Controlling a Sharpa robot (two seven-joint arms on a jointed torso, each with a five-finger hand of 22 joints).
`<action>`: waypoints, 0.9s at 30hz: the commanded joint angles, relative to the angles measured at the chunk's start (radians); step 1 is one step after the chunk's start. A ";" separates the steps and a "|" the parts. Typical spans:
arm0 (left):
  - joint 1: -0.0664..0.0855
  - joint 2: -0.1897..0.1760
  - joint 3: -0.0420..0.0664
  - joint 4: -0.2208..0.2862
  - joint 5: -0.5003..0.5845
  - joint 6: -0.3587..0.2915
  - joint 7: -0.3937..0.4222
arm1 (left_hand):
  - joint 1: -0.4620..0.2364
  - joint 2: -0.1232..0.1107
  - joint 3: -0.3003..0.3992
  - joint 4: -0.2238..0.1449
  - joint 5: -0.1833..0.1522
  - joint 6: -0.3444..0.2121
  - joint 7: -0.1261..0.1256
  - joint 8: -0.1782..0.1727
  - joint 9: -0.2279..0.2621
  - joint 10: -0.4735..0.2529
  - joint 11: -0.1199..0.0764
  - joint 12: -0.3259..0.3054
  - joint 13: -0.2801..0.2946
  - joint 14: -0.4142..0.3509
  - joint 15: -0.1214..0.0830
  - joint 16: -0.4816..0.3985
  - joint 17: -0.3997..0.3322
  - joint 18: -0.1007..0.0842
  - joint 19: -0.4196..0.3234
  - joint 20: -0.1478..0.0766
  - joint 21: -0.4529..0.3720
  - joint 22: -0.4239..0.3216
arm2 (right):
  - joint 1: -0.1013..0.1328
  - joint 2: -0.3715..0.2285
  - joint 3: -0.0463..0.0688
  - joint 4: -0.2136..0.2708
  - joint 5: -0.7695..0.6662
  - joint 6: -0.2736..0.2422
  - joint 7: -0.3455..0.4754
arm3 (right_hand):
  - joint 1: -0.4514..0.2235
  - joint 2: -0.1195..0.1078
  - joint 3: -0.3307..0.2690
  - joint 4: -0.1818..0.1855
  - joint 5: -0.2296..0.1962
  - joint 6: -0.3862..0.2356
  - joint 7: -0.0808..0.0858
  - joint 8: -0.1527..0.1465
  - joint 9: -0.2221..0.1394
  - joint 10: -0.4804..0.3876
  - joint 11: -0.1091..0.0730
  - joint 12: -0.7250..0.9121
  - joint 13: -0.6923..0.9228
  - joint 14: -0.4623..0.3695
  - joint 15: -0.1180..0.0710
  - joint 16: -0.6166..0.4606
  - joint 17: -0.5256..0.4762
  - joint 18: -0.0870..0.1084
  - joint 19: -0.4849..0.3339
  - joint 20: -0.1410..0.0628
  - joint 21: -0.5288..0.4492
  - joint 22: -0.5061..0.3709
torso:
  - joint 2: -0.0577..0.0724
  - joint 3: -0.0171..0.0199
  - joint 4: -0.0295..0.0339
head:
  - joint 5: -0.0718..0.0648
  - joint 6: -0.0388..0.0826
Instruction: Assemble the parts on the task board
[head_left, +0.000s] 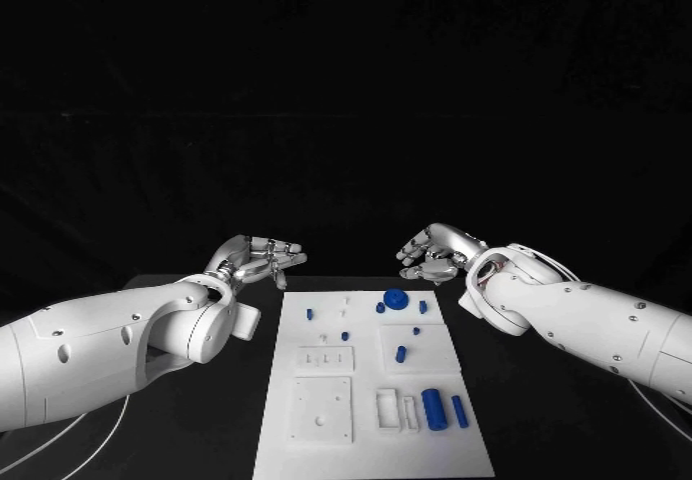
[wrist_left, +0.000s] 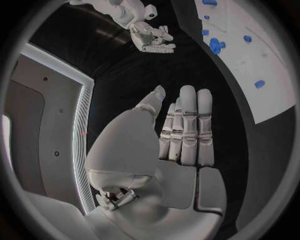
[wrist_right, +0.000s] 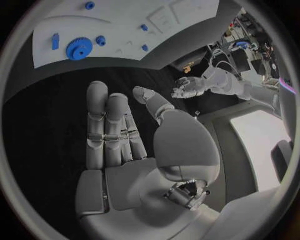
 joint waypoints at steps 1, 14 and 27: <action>0.004 -0.006 0.005 0.021 -0.071 0.043 -0.037 | -0.006 -0.002 -0.001 -0.008 0.031 -0.004 0.002 0.000 0.002 -0.010 0.003 0.001 0.001 0.012 0.001 0.004 0.001 0.015 0.007 0.000 0.018 0.007 | 0.002 0.008 0.001 0.012 -0.200 0.034 -0.091 | 0.000 -0.014 0.002 0.002 0.005 -0.009 -0.003 0.002 0.001 -0.016 0.001 0.002 0.001 -0.003 0.003 0.010 -0.011 0.023 0.005 0.003 0.042 0.063 | 0.023 -0.0003 0.0136 | -0.002 0.003; 0.012 -0.033 0.034 0.081 -0.118 0.062 -0.052 | -0.019 -0.016 0.003 -0.036 0.097 0.009 -0.004 -0.001 0.008 -0.054 0.009 0.000 0.000 0.070 -0.004 0.027 0.008 0.035 0.033 -0.002 0.085 0.028 | 0.003 0.050 0.000 0.011 -0.370 0.077 -0.158 | -0.010 -0.019 -0.008 0.007 0.003 -0.002 -0.017 0.002 0.002 -0.001 -0.008 0.002 0.005 -0.011 -0.004 0.051 -0.063 0.013 0.045 -0.002 0.117 0.244 | 0.064 -0.0022 0.0323 | -0.012 0.006; 0.018 -0.036 0.045 0.111 -0.154 0.090 -0.079 | -0.021 -0.014 -0.003 -0.044 0.091 0.005 -0.004 -0.001 0.007 -0.063 0.010 0.000 0.001 0.074 -0.005 0.029 0.010 0.037 0.033 -0.002 0.096 0.031 | -0.003 0.076 -0.008 -0.010 -0.440 0.104 -0.185 | -0.012 -0.026 0.029 0.012 -0.025 0.010 -0.020 0.002 0.002 0.016 -0.013 0.003 0.005 -0.015 -0.007 0.072 -0.087 0.000 0.064 -0.006 0.125 0.347 | 0.081 -0.0038 0.0398 | -0.017 0.001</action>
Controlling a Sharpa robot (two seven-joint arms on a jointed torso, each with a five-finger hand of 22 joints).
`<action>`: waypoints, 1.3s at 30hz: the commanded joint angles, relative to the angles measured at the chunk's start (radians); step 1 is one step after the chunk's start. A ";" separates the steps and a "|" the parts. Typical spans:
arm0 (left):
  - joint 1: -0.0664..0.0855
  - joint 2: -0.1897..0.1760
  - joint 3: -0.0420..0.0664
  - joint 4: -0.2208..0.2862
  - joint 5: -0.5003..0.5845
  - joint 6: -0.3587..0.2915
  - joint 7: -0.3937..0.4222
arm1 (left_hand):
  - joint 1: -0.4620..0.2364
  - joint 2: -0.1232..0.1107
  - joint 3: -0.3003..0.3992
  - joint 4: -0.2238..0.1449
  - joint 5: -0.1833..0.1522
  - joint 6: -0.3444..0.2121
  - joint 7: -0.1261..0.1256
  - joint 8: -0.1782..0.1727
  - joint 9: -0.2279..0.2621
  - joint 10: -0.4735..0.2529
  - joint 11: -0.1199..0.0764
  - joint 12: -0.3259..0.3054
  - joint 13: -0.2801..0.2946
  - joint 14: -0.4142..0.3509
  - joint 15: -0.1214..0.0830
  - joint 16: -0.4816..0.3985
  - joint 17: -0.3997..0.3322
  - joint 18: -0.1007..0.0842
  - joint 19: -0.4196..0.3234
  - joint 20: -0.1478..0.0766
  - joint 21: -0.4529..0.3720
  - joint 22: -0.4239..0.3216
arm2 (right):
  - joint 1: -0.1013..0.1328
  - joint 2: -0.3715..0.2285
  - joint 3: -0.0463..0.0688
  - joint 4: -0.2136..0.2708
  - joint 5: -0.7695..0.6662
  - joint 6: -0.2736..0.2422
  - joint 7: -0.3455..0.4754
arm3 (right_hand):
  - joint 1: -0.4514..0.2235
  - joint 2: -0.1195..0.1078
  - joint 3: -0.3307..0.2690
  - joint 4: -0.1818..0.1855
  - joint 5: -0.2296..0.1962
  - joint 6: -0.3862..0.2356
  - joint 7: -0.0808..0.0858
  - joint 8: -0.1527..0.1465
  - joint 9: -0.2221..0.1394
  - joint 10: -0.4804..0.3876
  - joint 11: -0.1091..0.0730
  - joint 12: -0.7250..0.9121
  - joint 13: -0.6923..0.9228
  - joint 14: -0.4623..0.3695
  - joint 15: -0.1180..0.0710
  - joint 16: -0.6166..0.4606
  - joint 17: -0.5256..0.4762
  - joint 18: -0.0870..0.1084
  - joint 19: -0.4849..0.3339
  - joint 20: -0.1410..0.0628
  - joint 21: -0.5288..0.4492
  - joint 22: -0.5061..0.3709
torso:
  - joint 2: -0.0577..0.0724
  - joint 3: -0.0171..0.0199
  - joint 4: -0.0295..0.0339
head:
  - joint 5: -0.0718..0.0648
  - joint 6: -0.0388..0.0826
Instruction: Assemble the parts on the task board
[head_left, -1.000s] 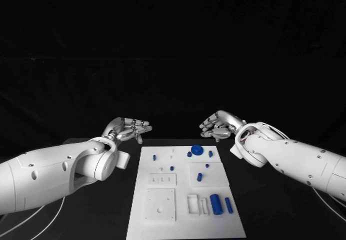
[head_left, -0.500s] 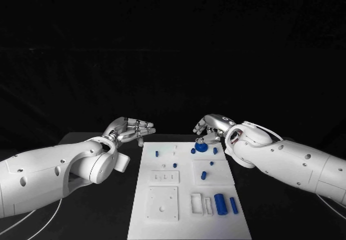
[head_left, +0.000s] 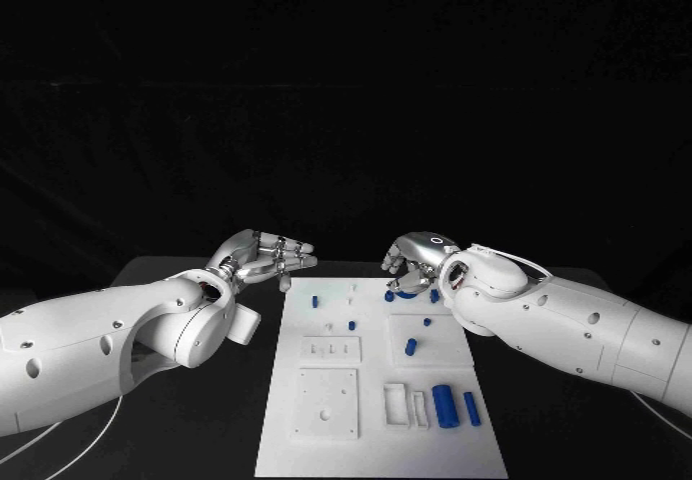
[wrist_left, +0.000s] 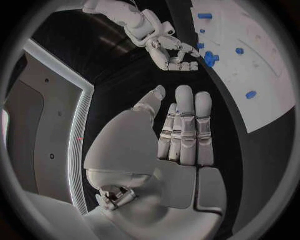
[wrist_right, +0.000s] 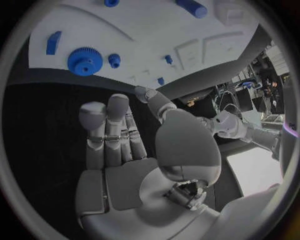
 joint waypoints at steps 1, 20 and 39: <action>0.004 0.001 0.002 0.009 -0.031 0.033 -0.015 | -0.008 -0.001 -0.001 -0.005 -0.004 -0.008 0.002 -0.001 0.000 -0.007 0.002 0.000 0.001 0.003 0.002 0.001 0.000 0.009 0.005 0.003 0.005 0.001 | -0.005 0.005 -0.002 -0.003 -0.064 0.035 -0.027 | -0.002 -0.008 0.008 0.002 -0.006 0.008 0.001 0.002 0.001 0.008 -0.003 0.003 0.001 -0.006 -0.003 0.006 -0.003 -0.007 0.006 -0.001 -0.006 0.015 | 0.008 -0.0008 0.0032 | 0.001 -0.003; 0.016 -0.010 0.003 0.017 -0.029 0.033 -0.021 | -0.002 0.001 -0.025 -0.003 -0.013 -0.013 0.004 -0.001 0.001 -0.020 0.005 0.000 0.001 0.006 0.004 0.006 0.003 0.011 0.006 0.005 0.013 0.000 | -0.031 0.019 -0.007 -0.027 -0.117 0.044 -0.068 | -0.002 -0.012 0.019 0.016 -0.045 0.018 0.000 0.003 0.001 0.018 -0.006 0.003 0.002 -0.008 -0.004 0.012 -0.018 -0.009 0.030 -0.002 -0.078 0.118 | 0.030 0.0024 0.0082 | -0.006 -0.003; 0.022 -0.013 0.003 0.020 -0.023 0.038 -0.023 | -0.001 0.005 -0.033 0.003 -0.014 -0.013 0.004 -0.001 0.001 -0.021 0.005 0.000 0.001 0.008 0.004 0.015 0.005 0.012 0.005 0.005 0.021 0.003 | -0.034 0.039 -0.007 -0.062 -0.130 0.017 -0.079 | 0.001 -0.015 0.076 0.026 -0.085 0.027 -0.001 0.003 0.001 0.025 -0.007 0.003 0.002 -0.009 -0.006 0.013 -0.017 -0.008 0.045 -0.003 -0.124 0.172 | 0.045 0.0040 0.0148 | -0.002 0.006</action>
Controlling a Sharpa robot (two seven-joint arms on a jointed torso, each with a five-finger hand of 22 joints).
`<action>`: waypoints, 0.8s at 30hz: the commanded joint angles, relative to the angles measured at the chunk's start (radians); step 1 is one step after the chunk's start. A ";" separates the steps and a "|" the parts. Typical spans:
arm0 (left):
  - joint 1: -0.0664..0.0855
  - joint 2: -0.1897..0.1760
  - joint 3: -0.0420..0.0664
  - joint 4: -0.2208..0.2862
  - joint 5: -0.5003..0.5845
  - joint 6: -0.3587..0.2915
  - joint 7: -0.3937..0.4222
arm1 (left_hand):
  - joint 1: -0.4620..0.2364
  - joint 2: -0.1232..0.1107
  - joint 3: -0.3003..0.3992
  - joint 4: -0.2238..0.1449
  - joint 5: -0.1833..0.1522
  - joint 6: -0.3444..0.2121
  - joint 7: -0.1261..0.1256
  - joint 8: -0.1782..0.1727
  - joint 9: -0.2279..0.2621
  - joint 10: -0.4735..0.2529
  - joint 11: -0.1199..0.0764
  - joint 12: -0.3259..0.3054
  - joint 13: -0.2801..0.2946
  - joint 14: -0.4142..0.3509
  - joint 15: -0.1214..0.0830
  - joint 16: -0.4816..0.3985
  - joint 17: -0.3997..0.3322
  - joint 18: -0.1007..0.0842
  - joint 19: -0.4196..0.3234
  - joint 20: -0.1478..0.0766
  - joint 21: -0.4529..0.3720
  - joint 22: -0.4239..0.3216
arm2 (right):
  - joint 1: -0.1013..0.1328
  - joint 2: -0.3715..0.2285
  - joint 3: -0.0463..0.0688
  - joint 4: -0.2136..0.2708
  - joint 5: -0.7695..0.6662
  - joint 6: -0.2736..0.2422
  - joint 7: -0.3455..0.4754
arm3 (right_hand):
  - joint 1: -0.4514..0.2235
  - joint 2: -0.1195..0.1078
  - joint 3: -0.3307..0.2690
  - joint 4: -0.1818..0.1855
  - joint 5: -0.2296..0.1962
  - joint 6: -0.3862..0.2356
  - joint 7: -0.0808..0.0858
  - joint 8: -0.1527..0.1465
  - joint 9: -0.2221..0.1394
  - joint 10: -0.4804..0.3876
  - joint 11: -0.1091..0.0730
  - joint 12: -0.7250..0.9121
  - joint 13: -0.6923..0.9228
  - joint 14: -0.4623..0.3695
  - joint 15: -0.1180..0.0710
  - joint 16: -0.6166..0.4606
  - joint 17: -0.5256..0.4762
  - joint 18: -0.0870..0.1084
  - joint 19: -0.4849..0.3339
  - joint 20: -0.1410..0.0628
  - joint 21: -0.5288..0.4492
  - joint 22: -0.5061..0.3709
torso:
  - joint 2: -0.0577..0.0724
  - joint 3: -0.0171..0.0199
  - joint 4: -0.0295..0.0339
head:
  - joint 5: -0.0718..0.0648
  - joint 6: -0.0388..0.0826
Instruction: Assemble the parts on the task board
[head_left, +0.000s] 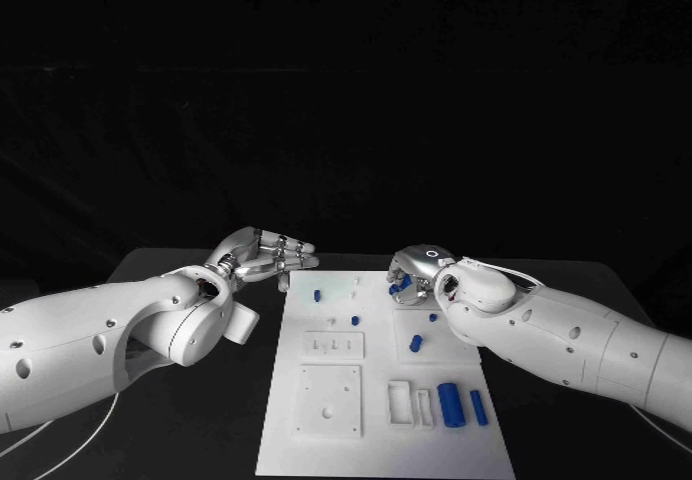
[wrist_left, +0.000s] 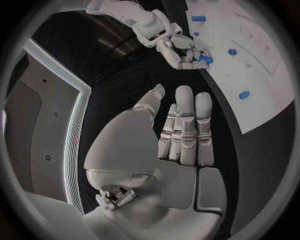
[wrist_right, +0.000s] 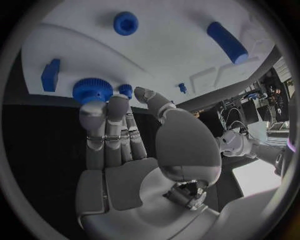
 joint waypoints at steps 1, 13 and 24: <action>0.004 -0.001 0.001 0.003 0.001 0.016 0.002 | -0.001 0.005 -0.005 0.000 -0.006 -0.009 0.000 -0.001 0.001 -0.007 -0.002 0.000 0.001 0.005 0.001 0.003 0.001 0.014 0.002 0.001 0.005 0.001 | -0.001 0.002 0.000 -0.005 -0.022 -0.011 -0.009 | 0.001 -0.007 0.010 0.003 -0.006 0.007 -0.002 0.003 0.001 0.007 0.000 0.003 0.001 -0.006 -0.002 0.006 -0.001 0.001 0.015 -0.001 -0.009 0.006 | 0.006 0.0010 0.0030 | -0.001 0.003; 0.006 0.001 0.001 0.001 0.003 0.020 -0.003 | 0.000 0.007 -0.006 0.004 -0.006 -0.008 0.000 0.000 0.001 -0.007 -0.003 0.000 0.001 0.005 0.001 0.005 0.001 0.014 0.001 0.001 0.008 0.002 | -0.002 0.005 0.000 -0.004 -0.015 0.007 -0.005 | 0.009 0.009 0.026 0.015 -0.031 0.045 -0.010 0.005 0.005 0.053 -0.014 0.004 0.004 -0.006 -0.010 0.008 0.001 -0.003 0.023 -0.007 -0.022 0.030 | 0.011 0.0013 0.0006 | 0.001 0.001; 0.006 0.002 0.001 -0.002 0.006 0.023 -0.010 | -0.001 0.008 -0.006 0.007 -0.007 -0.008 0.000 0.000 0.001 -0.007 -0.002 0.001 0.001 0.004 0.001 0.007 0.000 0.014 0.000 0.001 0.009 0.002 | -0.003 0.005 0.000 0.000 -0.015 -0.005 -0.005 | 0.053 0.072 0.087 -0.002 -0.188 0.168 -0.040 0.006 0.041 0.169 -0.056 0.005 0.046 -0.006 -0.036 0.002 0.004 -0.025 0.023 -0.033 -0.013 0.060 | 0.012 0.0013 0.0020 | 0.001 0.001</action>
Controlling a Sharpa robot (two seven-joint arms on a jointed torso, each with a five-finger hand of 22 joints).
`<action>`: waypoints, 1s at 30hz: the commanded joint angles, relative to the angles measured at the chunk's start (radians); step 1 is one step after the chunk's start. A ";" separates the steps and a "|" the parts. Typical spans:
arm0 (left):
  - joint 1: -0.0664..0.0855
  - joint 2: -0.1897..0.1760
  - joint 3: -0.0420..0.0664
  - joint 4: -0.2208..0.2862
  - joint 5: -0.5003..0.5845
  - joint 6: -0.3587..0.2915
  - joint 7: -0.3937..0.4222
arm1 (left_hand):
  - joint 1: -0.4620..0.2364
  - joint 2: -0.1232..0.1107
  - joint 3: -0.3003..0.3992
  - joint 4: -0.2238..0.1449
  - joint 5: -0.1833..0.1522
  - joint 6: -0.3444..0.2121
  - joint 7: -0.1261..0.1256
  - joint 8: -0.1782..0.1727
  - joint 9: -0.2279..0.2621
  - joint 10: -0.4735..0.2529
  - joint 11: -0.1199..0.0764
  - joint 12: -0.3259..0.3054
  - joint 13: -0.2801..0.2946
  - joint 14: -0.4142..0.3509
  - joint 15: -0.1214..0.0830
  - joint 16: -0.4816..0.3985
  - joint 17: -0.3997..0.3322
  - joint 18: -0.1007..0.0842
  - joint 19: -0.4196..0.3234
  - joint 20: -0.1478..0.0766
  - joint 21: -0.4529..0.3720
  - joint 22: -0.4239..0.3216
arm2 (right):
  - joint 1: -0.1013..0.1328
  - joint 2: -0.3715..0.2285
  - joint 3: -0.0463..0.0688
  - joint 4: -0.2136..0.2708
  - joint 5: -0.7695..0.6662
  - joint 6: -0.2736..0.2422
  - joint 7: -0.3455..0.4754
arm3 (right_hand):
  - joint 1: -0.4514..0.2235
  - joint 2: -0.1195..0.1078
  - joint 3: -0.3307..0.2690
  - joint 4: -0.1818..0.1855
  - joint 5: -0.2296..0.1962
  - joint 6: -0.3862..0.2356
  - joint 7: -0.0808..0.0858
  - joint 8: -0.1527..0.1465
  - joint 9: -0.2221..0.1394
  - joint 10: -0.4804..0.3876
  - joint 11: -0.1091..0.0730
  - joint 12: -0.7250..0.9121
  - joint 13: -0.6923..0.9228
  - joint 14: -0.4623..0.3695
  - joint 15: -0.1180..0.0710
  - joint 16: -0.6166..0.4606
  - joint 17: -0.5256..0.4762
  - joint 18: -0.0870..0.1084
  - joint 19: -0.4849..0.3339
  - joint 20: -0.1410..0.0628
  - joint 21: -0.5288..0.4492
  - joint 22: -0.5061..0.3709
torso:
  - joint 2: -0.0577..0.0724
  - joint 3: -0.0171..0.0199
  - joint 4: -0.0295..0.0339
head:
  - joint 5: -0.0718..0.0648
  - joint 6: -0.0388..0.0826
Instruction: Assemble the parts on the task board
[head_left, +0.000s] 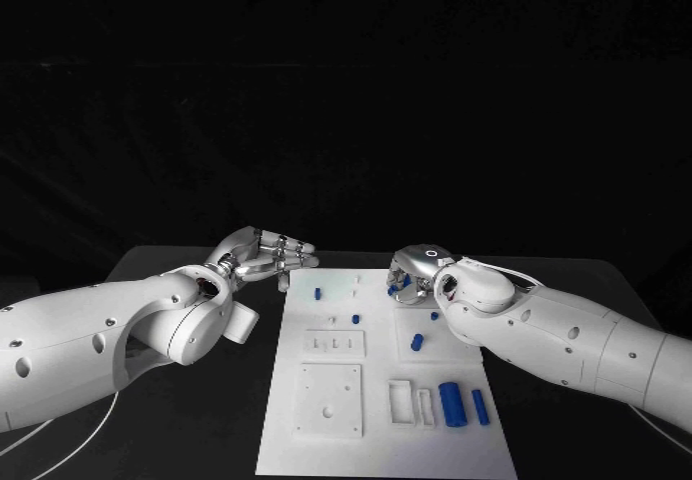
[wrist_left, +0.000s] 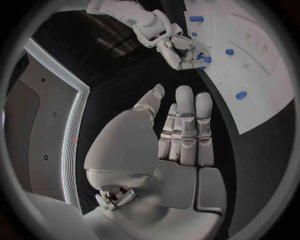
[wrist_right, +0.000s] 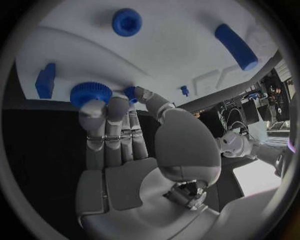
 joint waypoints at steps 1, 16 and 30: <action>0.003 0.002 0.001 0.000 0.004 0.017 -0.003 | -0.001 0.008 -0.004 0.005 -0.003 -0.008 0.000 0.000 0.002 -0.007 -0.002 0.001 0.002 0.005 0.002 0.007 0.001 0.020 0.000 0.001 0.005 0.001 | -0.003 0.001 -0.002 0.002 -0.011 -0.004 -0.002 | 0.008 0.028 0.032 -0.008 -0.043 0.023 -0.005 0.002 0.020 0.022 -0.008 0.004 0.028 0.000 -0.008 -0.003 0.001 -0.001 0.017 -0.010 0.001 0.006 | 0.001 -0.0001 -0.0007 | 0.001 0.000; 0.003 0.006 0.001 -0.011 0.006 0.018 -0.006 | 0.004 0.009 -0.002 0.006 -0.003 -0.009 0.000 -0.001 0.001 -0.014 -0.001 0.000 0.001 0.003 0.002 0.007 -0.001 0.020 -0.002 0.001 0.006 0.000 | -0.003 0.007 0.008 0.042 -0.024 -0.106 -0.060 | -0.010 0.017 0.077 -0.022 -0.042 0.034 -0.010 0.000 0.061 0.030 -0.012 0.002 0.079 0.004 -0.013 -0.014 0.011 -0.009 0.028 -0.017 -0.026 0.054 | 0.003 -0.0012 0.0013 | 0.003 0.002; 0.004 0.006 0.001 -0.009 0.006 0.015 -0.005 | 0.004 0.010 -0.002 0.008 -0.003 -0.009 0.001 0.000 0.001 -0.015 -0.001 0.001 0.002 0.003 0.002 0.007 -0.002 0.020 -0.003 0.001 0.006 0.000 | -0.003 0.052 0.031 0.042 -0.065 -0.168 -0.102 | -0.005 0.013 0.093 -0.021 -0.088 0.037 -0.011 0.000 0.061 0.032 -0.013 0.003 0.080 0.005 -0.013 -0.015 0.014 -0.011 0.034 -0.017 -0.036 0.073 | 0.008 -0.0037 0.0031 | 0.009 0.001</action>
